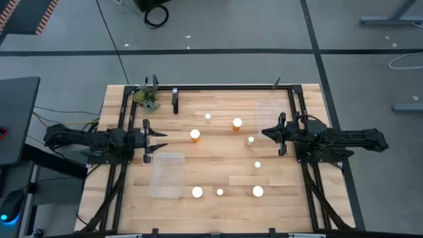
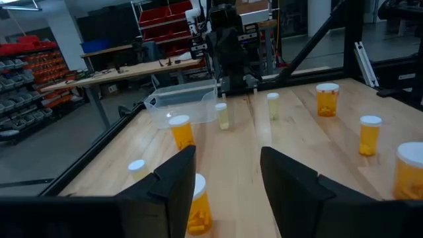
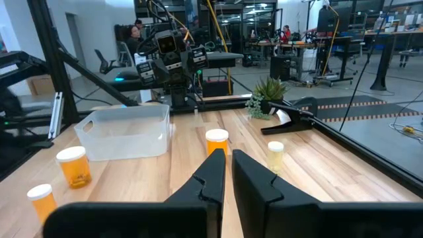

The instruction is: Pick and place medicine bottles into bin by pill shape (circle, oval)

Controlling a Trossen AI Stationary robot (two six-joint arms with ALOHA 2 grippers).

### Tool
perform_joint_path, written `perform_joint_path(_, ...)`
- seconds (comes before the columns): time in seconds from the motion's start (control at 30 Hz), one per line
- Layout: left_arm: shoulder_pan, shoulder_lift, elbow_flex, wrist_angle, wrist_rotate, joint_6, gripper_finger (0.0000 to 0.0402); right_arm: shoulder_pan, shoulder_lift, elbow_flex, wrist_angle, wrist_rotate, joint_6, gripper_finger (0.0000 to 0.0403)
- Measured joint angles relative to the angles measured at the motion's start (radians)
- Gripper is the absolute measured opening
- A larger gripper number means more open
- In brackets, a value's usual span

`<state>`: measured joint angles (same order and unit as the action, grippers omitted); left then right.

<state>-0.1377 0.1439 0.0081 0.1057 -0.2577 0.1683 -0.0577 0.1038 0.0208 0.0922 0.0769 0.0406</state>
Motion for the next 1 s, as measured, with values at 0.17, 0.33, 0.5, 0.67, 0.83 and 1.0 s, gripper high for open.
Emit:
perform_joint_path(0.17,0.000,0.000,0.000,0.000,0.000,0.000,0.0178,0.000,0.000,0.000,0.000,0.000,0.000,0.0037)
perform_joint_path(0.33,0.000,0.000,0.000,0.000,0.000,0.000,0.0180,0.000,0.000,0.000,0.000,0.000,0.000,0.0037)
perform_joint_path(0.5,-0.001,0.000,0.000,0.007,0.002,-0.234,0.0177,0.000,0.000,0.000,0.000,0.000,0.000,0.0037)
perform_joint_path(0.67,0.001,0.000,0.000,0.010,0.001,-0.590,0.0178,0.000,0.000,0.000,0.000,0.000,0.000,0.0037)
perform_joint_path(0.83,0.001,0.000,0.000,0.000,0.000,-0.484,0.0175,0.000,0.000,0.000,0.000,0.000,0.000,0.0037)
perform_joint_path(1.0,0.001,0.000,0.000,0.001,-0.039,-0.477,0.0174,0.000,0.000,0.000,0.000,0.000,0.000,0.0037)
